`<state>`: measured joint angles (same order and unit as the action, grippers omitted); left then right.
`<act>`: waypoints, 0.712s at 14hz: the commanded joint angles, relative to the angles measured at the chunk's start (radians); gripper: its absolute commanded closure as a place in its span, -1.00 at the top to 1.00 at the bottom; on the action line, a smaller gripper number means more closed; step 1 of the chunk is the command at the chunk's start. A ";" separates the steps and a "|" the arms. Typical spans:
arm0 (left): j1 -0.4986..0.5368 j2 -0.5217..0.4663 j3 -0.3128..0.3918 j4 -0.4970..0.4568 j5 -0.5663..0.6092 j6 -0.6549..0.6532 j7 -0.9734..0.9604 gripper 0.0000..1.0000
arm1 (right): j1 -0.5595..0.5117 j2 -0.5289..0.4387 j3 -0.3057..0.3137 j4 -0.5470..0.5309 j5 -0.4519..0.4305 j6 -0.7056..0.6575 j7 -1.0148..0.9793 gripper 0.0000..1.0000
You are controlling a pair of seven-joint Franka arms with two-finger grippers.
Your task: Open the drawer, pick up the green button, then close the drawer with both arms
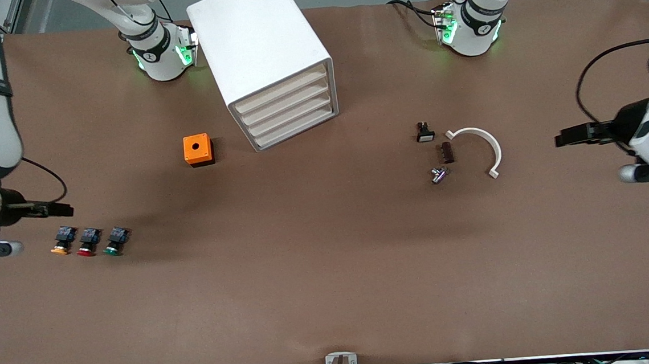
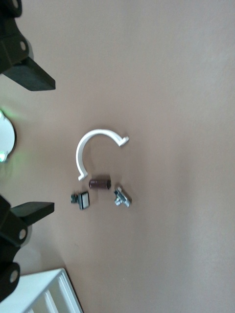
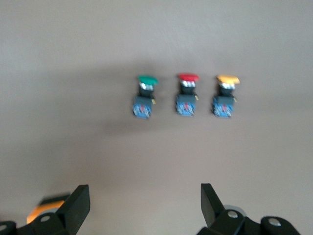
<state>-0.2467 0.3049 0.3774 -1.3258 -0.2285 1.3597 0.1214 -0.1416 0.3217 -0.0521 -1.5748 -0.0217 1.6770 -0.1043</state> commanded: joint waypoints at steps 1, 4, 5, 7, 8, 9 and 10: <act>0.062 -0.059 -0.018 -0.033 0.020 0.019 0.086 1.00 | -0.042 -0.033 0.012 0.073 0.000 -0.143 -0.041 1.00; 0.171 -0.059 -0.094 -0.032 0.021 0.067 0.092 1.00 | -0.053 -0.099 0.012 0.068 -0.006 -0.224 -0.040 1.00; 0.235 -0.058 -0.176 -0.032 0.026 0.085 0.093 1.00 | -0.053 -0.110 0.012 0.067 0.002 -0.246 -0.037 1.00; 0.253 -0.059 -0.232 -0.032 0.093 0.124 0.092 1.00 | -0.049 -0.124 0.015 0.065 0.002 -0.254 -0.037 1.00; 0.230 -0.062 -0.232 -0.032 0.112 0.133 0.089 1.00 | -0.050 -0.130 0.017 0.065 0.002 -0.254 -0.037 1.00; 0.213 -0.064 -0.230 -0.032 0.115 0.147 0.077 1.00 | -0.046 -0.131 0.020 0.065 0.003 -0.247 -0.037 1.00; 0.202 -0.072 -0.232 -0.033 0.115 0.151 0.069 1.00 | -0.041 -0.133 0.021 0.065 0.003 -0.238 -0.037 1.00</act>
<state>-0.0203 0.2627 0.1535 -1.3416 -0.1429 1.4899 0.1985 -0.1806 0.2054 -0.0435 -1.4994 -0.0213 1.4309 -0.1345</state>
